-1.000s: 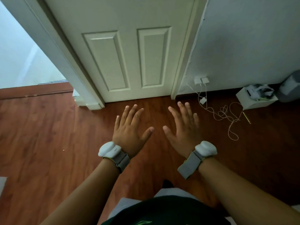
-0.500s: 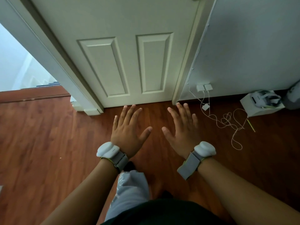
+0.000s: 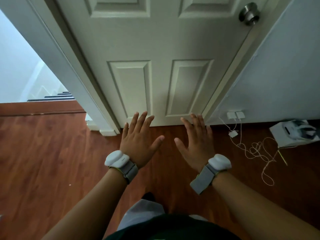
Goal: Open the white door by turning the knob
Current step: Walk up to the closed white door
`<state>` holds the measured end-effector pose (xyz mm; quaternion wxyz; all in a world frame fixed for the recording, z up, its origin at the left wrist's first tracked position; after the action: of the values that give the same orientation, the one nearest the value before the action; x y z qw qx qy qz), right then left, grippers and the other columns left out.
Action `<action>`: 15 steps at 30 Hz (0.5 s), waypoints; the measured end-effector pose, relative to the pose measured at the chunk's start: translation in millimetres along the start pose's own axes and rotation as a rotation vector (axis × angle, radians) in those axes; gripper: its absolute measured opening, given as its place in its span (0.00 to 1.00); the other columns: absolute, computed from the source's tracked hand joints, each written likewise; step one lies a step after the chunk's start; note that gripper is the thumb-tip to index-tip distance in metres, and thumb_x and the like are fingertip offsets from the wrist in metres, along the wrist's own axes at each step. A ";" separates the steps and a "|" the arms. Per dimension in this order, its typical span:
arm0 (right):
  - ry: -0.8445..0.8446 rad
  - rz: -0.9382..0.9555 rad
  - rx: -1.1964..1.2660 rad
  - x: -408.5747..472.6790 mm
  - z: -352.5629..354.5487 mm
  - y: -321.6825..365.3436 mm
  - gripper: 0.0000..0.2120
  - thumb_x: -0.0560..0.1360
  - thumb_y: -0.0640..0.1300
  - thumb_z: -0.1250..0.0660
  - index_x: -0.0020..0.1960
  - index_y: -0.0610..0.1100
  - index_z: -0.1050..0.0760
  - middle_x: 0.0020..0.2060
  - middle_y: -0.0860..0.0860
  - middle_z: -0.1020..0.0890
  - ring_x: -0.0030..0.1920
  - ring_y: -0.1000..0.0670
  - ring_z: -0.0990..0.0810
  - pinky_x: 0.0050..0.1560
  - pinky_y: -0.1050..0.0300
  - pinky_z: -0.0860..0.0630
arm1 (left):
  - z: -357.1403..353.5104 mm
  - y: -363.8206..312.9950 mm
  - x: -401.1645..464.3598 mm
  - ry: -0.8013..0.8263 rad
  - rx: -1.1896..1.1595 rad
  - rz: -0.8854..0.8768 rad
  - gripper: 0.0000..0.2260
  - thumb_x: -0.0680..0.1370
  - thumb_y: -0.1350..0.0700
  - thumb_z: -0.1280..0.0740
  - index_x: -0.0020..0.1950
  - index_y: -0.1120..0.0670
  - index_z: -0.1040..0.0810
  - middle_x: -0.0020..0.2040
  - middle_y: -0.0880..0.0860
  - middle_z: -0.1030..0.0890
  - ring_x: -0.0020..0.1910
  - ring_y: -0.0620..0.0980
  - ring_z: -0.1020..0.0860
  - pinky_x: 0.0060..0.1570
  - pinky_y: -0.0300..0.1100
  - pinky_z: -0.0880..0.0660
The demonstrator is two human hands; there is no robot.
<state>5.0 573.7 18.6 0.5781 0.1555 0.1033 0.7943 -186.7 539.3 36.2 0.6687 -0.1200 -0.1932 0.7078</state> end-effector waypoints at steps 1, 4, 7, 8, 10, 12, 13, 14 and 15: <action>-0.002 0.000 0.002 4.8 -2.5 4.4 0.32 0.74 0.60 0.45 0.74 0.52 0.47 0.77 0.47 0.47 0.76 0.48 0.58 0.72 0.40 0.54 | 0.8 5.4 4.2 -0.001 0.002 -0.003 0.32 0.74 0.34 0.47 0.75 0.46 0.44 0.77 0.48 0.47 0.76 0.47 0.57 0.73 0.51 0.58; -0.006 0.009 -0.009 20.3 -8.1 13.2 0.31 0.74 0.60 0.45 0.74 0.52 0.47 0.77 0.47 0.46 0.76 0.47 0.56 0.73 0.38 0.52 | 2.2 19.8 17.0 -0.001 0.007 -0.004 0.32 0.74 0.32 0.48 0.75 0.45 0.44 0.77 0.48 0.47 0.75 0.46 0.57 0.72 0.51 0.58; -0.020 0.008 -0.012 32.7 -9.6 12.7 0.31 0.74 0.61 0.46 0.74 0.52 0.47 0.77 0.47 0.46 0.76 0.47 0.56 0.72 0.39 0.52 | 1.9 26.9 27.7 -0.003 0.009 -0.013 0.33 0.73 0.32 0.48 0.75 0.45 0.45 0.77 0.48 0.47 0.75 0.46 0.57 0.72 0.51 0.58; -0.026 0.004 -0.013 38.1 -9.9 10.5 0.31 0.73 0.61 0.46 0.74 0.53 0.47 0.77 0.46 0.46 0.76 0.48 0.57 0.72 0.39 0.52 | 1.1 27.8 33.6 -0.003 0.004 -0.015 0.33 0.73 0.32 0.48 0.75 0.45 0.44 0.77 0.48 0.47 0.75 0.46 0.57 0.72 0.51 0.58; -0.038 -0.009 -0.012 47.4 -9.7 4.5 0.31 0.73 0.61 0.47 0.73 0.53 0.47 0.76 0.46 0.45 0.76 0.48 0.57 0.72 0.41 0.53 | -0.7 26.8 45.0 -0.003 -0.007 -0.014 0.33 0.73 0.31 0.49 0.75 0.45 0.44 0.77 0.48 0.47 0.75 0.46 0.57 0.72 0.51 0.58; -0.050 -0.020 -0.015 57.6 -9.2 -2.0 0.31 0.73 0.61 0.46 0.73 0.53 0.47 0.76 0.46 0.45 0.76 0.48 0.57 0.71 0.41 0.53 | -3.2 23.1 57.8 -0.005 -0.008 -0.030 0.33 0.73 0.31 0.50 0.74 0.45 0.44 0.77 0.48 0.46 0.76 0.47 0.57 0.71 0.50 0.59; -0.059 -0.025 -0.010 62.7 -9.0 -5.6 0.30 0.73 0.61 0.46 0.73 0.53 0.46 0.76 0.46 0.45 0.76 0.47 0.56 0.71 0.41 0.52 | -4.8 20.9 64.0 -0.006 -0.005 -0.039 0.33 0.73 0.31 0.50 0.74 0.45 0.44 0.77 0.48 0.46 0.76 0.47 0.56 0.71 0.50 0.59; -0.066 -0.032 0.000 70.0 -8.9 -10.7 0.30 0.73 0.61 0.46 0.73 0.53 0.46 0.76 0.46 0.44 0.76 0.47 0.56 0.71 0.40 0.52 | -7.3 17.7 72.5 0.000 0.001 -0.047 0.33 0.73 0.31 0.50 0.74 0.45 0.45 0.77 0.48 0.46 0.76 0.47 0.56 0.71 0.50 0.59; -0.071 -0.038 0.012 75.4 -8.9 -15.2 0.30 0.73 0.61 0.45 0.73 0.53 0.46 0.76 0.46 0.44 0.76 0.47 0.56 0.71 0.40 0.52 | -9.8 15.7 78.8 0.005 0.008 -0.052 0.33 0.73 0.31 0.50 0.74 0.44 0.45 0.77 0.47 0.47 0.76 0.47 0.57 0.71 0.50 0.59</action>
<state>-6.2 650.2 14.7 0.5953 0.1850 0.0903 0.7766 -202.7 618.1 27.6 0.6879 -0.1140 -0.1921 0.6906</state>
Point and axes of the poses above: each hand's wrist, its own x-axis towards the middle knuckle, its own z-axis out of the back of the hand, y = z × x, the point moved 1 cm from there along x, towards the middle knuckle
